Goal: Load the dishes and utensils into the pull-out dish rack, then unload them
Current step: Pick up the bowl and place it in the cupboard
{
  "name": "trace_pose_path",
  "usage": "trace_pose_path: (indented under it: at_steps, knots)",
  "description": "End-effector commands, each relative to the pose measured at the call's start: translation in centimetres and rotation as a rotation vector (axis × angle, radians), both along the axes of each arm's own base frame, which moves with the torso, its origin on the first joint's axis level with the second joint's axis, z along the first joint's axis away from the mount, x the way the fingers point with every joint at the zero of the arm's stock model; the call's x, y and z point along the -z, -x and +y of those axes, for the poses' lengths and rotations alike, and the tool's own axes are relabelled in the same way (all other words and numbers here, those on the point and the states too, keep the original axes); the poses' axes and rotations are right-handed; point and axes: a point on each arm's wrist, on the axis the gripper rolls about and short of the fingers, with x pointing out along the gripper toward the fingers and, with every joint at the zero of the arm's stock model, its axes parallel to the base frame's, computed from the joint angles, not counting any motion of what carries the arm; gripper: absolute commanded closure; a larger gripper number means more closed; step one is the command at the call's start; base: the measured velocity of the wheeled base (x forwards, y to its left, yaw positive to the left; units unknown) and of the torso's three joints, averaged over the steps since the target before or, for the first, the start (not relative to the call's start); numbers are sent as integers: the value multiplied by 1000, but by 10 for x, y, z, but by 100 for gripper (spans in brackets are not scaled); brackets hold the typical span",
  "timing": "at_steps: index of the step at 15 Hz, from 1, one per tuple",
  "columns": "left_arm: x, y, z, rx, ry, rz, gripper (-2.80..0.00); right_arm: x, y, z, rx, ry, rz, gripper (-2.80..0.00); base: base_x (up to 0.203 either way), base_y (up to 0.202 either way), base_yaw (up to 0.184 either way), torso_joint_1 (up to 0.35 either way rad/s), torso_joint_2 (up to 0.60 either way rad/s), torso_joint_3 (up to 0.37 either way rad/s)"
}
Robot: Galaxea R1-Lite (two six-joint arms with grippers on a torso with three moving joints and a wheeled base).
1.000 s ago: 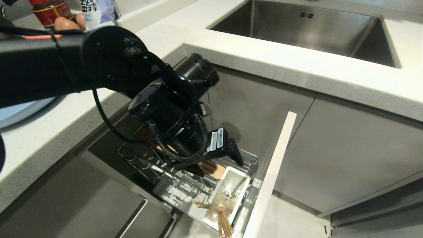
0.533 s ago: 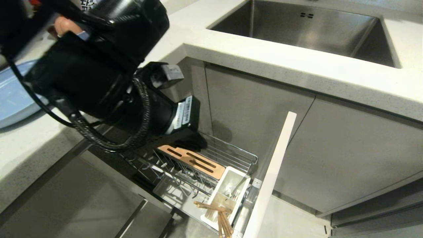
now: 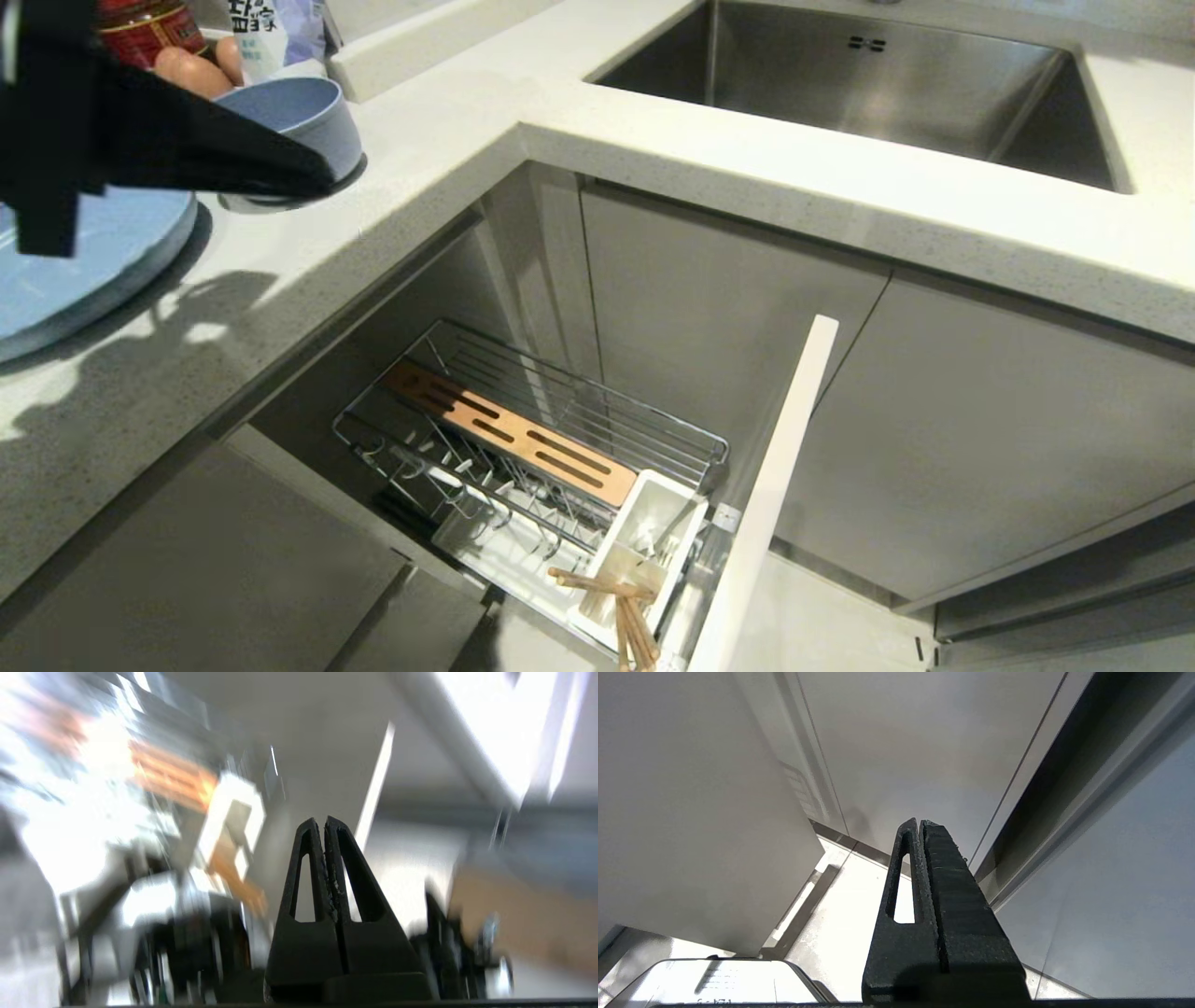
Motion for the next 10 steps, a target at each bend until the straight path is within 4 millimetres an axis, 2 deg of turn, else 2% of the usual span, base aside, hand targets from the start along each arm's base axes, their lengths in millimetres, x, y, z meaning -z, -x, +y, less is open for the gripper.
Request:
trace_pose_path:
  at_steps: [1,4,6,8,10]
  knots:
    - [-17,27,34,-114,41,-135,0,0,0,0,0,0,0,0,0,0,0,0,0,0]
    - [-29,32,48,-145,-82,-360,0,0,0,0,0,0,0,0,0,0,0,0,0,0]
    - [-29,31,52,-153,-203,-434,0,0,0,0,0,0,0,0,0,0,0,0,0,0]
    - [-26,18,55,-192,-303,-441,0,0,0,0,0,0,0,0,0,0,0,0,0,0]
    - [-20,-7,55,-241,-345,-388,0,0,0,0,0,0,0,0,0,0,0,0,0,0]
